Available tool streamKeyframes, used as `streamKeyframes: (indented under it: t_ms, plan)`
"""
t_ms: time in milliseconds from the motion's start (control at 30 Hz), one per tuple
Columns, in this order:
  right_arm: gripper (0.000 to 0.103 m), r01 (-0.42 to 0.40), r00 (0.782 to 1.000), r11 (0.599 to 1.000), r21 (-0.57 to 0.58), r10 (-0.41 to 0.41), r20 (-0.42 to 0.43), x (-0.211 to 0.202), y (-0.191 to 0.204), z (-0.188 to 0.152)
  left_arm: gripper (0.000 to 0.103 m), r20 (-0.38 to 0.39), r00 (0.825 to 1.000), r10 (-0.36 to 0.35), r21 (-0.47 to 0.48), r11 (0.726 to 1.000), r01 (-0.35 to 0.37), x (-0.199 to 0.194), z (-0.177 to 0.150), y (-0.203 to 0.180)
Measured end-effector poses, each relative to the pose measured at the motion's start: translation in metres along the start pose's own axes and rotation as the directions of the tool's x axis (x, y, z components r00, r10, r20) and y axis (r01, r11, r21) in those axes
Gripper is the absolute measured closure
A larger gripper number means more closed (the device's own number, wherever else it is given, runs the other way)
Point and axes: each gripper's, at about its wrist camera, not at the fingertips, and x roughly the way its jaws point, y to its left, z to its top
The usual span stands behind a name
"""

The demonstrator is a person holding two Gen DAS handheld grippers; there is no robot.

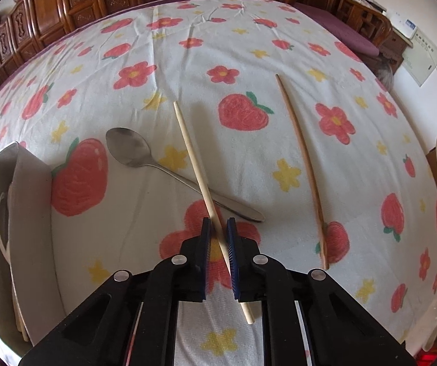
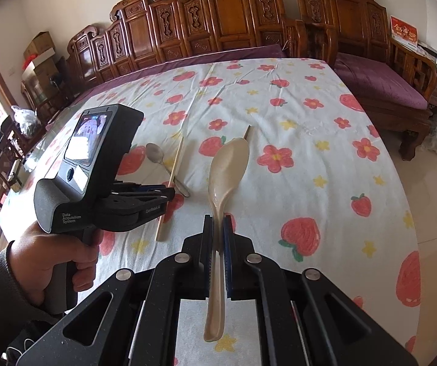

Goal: Organize utensils
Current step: 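Lift the chopstick with the left tool while the right carries the spoon toward the tray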

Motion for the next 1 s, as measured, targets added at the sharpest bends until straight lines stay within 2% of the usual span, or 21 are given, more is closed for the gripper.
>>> streamKeyframes:
  t_ms: [167, 233, 400, 733, 1000]
  plan:
    - [0.095, -0.003, 1.0, 1.0, -0.015, 0.003, -0.001, 0.001, 0.004, 0.0, 0.093, -0.004, 0.999, 0.035, 0.001, 0.999, -0.035, 0.001, 0.002, 0.005]
    - [0.095, -0.004, 1.0, 1.0, -0.016, 0.004, -0.001, 0.0, 0.005, -0.001, 0.098, -0.005, 0.999, 0.034, -0.007, 0.999, -0.034, 0.0, 0.001, 0.009]
    - [0.095, -0.009, 1.0, 1.0, -0.013, 0.009, 0.004, -0.001, 0.004, 0.0, 0.098, 0.019, 1.0, 0.02, -0.012, 1.0, -0.02, -0.011, -0.013, 0.019]
    - [0.095, -0.014, 1.0, 0.998, -0.059, 0.016, 0.022, -0.006, 0.018, 0.001, 0.098, 0.124, 0.992, -0.007, 0.031, 1.0, 0.004, -0.07, -0.04, 0.024]
    - [0.095, -0.012, 1.0, 0.993, -0.117, 0.014, 0.018, -0.004, 0.039, -0.005, 0.098, 0.19, 0.981, -0.034, 0.047, 0.999, 0.025, -0.115, -0.056, 0.043]
